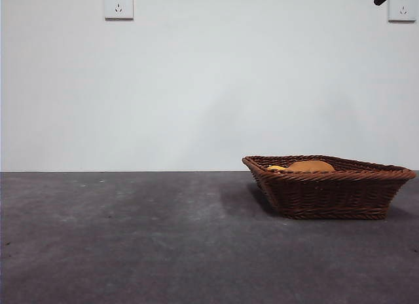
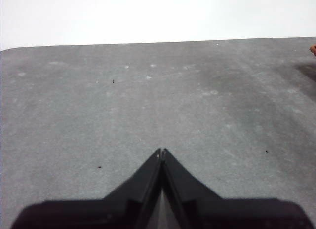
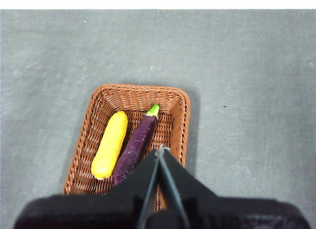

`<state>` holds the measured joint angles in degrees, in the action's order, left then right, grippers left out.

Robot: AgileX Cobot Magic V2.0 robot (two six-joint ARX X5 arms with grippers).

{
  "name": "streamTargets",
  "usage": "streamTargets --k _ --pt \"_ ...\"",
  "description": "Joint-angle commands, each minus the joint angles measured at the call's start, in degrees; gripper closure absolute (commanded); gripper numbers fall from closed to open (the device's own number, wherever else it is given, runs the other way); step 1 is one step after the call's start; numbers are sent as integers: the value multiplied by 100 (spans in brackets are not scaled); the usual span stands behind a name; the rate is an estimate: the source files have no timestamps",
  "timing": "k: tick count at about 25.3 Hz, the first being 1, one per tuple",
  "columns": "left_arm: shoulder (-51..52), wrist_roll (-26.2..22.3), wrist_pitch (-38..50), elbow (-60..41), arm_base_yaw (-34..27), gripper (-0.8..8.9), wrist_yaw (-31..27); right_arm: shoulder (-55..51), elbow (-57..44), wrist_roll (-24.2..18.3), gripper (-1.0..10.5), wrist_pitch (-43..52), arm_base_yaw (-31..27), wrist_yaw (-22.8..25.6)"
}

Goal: Help me put the vegetables on the table into the basket

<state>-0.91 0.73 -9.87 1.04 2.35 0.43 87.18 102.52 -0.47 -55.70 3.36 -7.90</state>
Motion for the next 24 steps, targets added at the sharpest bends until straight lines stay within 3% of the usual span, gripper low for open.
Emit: streamTargets --k 1,4,8,12,13,14,15,16,18,23,24 --pt "-37 66 31 -61 -17 817 -2 33 -26 9 947 28 -4 4" --pt "-103 66 33 -61 -17 817 -2 52 -46 13 946 85 -7 0" --pt "-221 63 37 -61 -17 817 -4 -881 -518 11 947 393 -46 1300" --pt "-299 61 35 -61 -17 817 -2 -2935 -2756 24 947 2732 151 905" --pt "-326 59 37 -61 -17 817 -2 -3427 -3401 -177 946 3390 142 973" --pt "-328 59 37 -61 -17 817 -2 -3912 -4033 -763 946 4006 109 1307" --pt "-337 59 37 -61 -17 817 -2 -4382 -4605 -1141 946 4430 103 1792" --pt "-337 59 37 -61 -17 817 -2 -4800 -5095 -1217 946 4610 103 2343" --pt "-339 59 37 -61 -17 817 -2 -5346 -5637 -1217 946 4513 107 2852" --pt "-361 59 37 -61 -17 817 -2 -6728 -6835 -1200 947 4111 85 3115" --pt "-361 59 37 -61 -17 817 -2 -7042 -7119 -1003 947 4096 74 3191"
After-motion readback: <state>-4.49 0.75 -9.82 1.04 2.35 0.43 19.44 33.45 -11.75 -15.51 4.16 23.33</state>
